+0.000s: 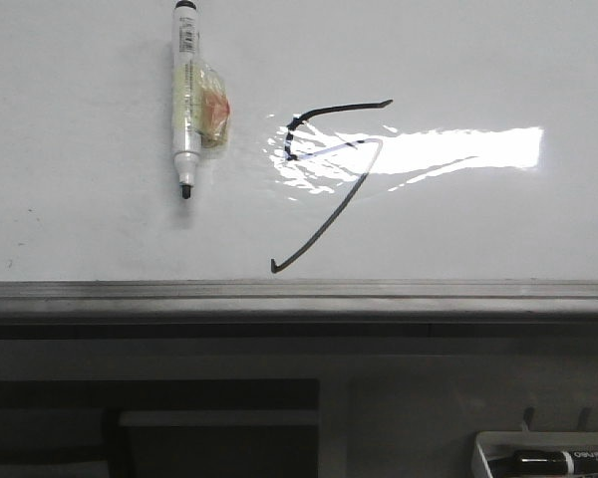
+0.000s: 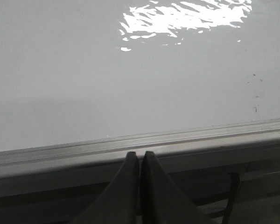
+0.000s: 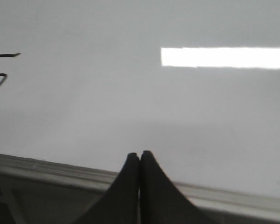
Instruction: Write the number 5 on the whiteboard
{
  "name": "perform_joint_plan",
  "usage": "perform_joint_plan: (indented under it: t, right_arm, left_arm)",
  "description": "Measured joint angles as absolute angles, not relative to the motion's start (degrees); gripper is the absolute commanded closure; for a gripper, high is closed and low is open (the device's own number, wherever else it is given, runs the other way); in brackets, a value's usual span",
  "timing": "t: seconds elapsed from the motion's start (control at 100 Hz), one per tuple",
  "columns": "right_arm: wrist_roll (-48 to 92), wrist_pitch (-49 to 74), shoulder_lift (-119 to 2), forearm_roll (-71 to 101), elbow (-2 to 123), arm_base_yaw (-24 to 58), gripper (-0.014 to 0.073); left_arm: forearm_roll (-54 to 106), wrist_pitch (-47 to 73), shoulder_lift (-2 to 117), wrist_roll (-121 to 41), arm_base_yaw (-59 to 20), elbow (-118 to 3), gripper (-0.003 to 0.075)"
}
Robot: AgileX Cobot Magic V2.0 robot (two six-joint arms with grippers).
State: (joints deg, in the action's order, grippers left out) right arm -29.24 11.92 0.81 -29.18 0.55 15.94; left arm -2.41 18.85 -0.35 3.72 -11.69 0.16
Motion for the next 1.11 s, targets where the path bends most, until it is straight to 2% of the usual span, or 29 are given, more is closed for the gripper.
perform_joint_plan:
  t: [0.15,0.27,0.44,0.6,1.11]
  right_arm:
    - [-25.9,8.6,0.8,-22.3,-1.0,3.7,0.0655]
    - [-25.2,9.8,0.8,-21.5,-1.0,-0.5,0.0655]
    - [-16.9,18.1,0.8,-15.6,-1.0,-1.0,0.0655]
    - [-6.6,19.0,0.8,-12.0,-0.8,-1.0,0.0655]
    - [-4.6,19.2,0.8,-11.4,-0.8,-1.0,0.0655]
  left_arm:
    - [-2.4,18.9,-0.4,3.7,-11.7,0.2,0.0741]
    - [-2.4,18.9,-0.4,3.7,-11.7,0.2,0.0741]
    - [-2.4,18.9,-0.4,3.7,-11.7,0.2,0.0741]
    - [-2.4,18.9,-0.4,3.7,-11.7,0.2,0.0741]
    - [-2.4,18.9,-0.4,3.7,-11.7,0.2,0.0741]
